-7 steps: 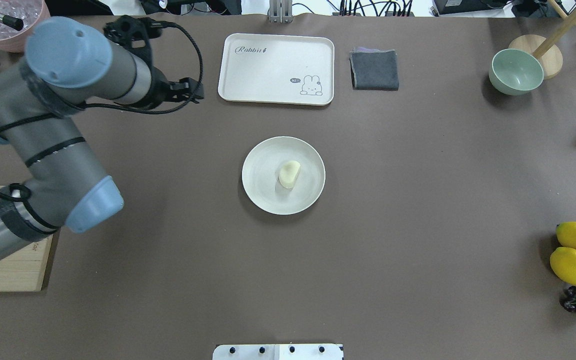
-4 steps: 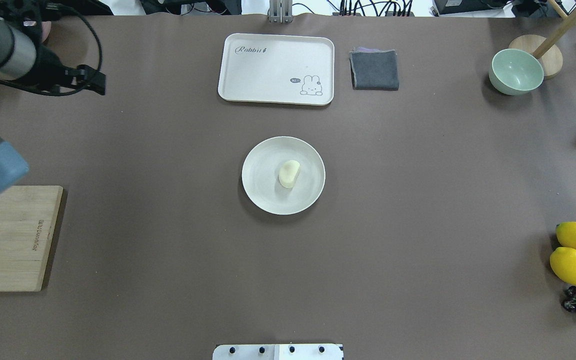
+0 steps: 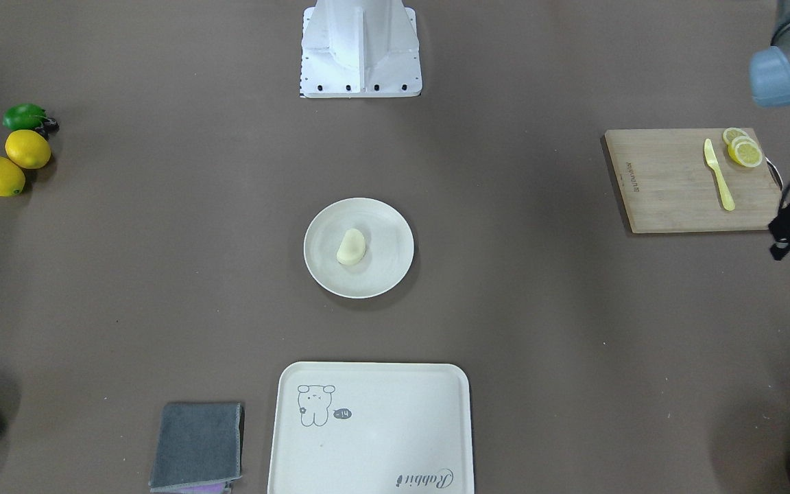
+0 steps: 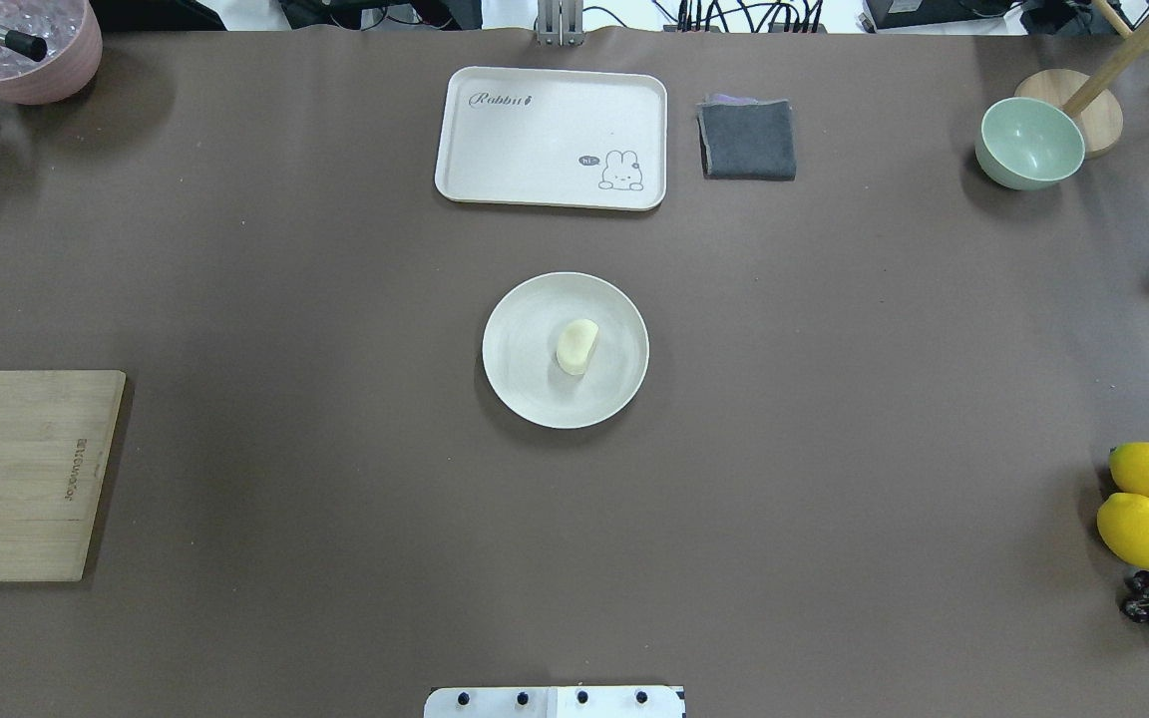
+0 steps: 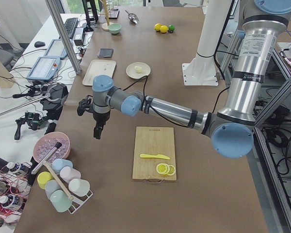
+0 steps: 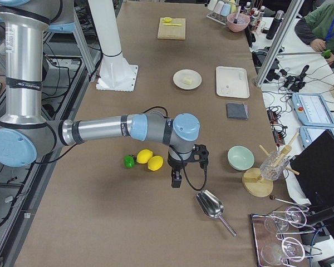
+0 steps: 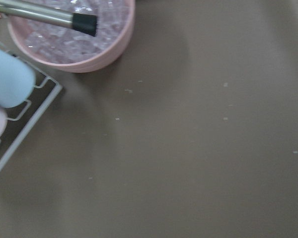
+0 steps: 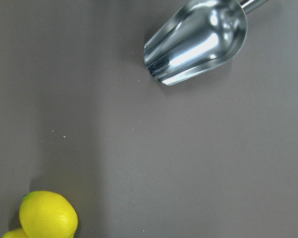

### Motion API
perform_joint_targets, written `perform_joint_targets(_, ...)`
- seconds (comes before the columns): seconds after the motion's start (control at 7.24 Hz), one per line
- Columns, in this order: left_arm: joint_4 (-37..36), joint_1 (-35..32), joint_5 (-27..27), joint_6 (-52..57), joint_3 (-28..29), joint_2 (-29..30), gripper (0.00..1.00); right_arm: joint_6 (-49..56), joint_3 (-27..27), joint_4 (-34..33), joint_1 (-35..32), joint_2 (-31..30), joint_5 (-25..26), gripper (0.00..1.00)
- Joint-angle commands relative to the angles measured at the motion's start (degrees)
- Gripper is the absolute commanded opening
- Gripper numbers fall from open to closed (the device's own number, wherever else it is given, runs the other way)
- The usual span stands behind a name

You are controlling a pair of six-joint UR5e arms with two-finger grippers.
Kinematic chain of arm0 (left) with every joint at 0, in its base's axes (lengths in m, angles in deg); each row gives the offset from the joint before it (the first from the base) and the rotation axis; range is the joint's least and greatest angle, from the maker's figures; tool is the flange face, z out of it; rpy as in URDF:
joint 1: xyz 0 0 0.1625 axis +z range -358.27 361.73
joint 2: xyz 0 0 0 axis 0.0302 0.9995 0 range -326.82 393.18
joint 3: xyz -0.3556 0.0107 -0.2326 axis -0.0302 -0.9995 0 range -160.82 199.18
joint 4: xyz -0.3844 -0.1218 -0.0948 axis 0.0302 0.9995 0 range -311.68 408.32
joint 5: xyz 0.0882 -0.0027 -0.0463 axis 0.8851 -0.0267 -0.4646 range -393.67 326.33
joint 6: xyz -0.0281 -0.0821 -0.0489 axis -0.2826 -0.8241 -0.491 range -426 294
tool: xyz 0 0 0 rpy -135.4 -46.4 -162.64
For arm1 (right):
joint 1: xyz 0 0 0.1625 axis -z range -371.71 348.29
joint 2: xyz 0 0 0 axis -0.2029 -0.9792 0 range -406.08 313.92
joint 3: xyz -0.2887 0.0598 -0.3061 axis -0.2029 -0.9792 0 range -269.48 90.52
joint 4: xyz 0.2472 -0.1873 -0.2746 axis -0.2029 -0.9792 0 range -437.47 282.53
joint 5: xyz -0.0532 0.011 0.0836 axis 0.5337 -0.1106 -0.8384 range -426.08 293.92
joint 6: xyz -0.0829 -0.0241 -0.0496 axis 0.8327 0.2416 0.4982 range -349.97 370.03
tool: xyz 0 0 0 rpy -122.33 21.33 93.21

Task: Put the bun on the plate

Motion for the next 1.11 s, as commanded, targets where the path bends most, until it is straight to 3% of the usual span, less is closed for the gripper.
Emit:
perform_joint_targets(0.0,0.8,-4.7,-3.5,2.9,4.9,-3.3,0.98,-1.7,-2.9,3.1,0.0,0.7,-3.0,1.00)
perform_joint_targets(0.28,6.8,-4.9,-3.6,2.9,5.2,-8.1,0.98,-7.2,-3.7,7.3,1.5,0.8,-3.2,1.00)
perform_joint_targets(0.69,6.8,-5.0,-5.9,2.8,4.9,-8.7,0.98,-7.3,-3.2,7.5,1.6,0.8,-3.3,1.00)
perform_joint_targets(0.97,6.2,-8.4,-10.7,2.9,4.5,-8.0,0.98,-7.3,-3.2,7.5,1.6,0.9,-3.2,1.00)
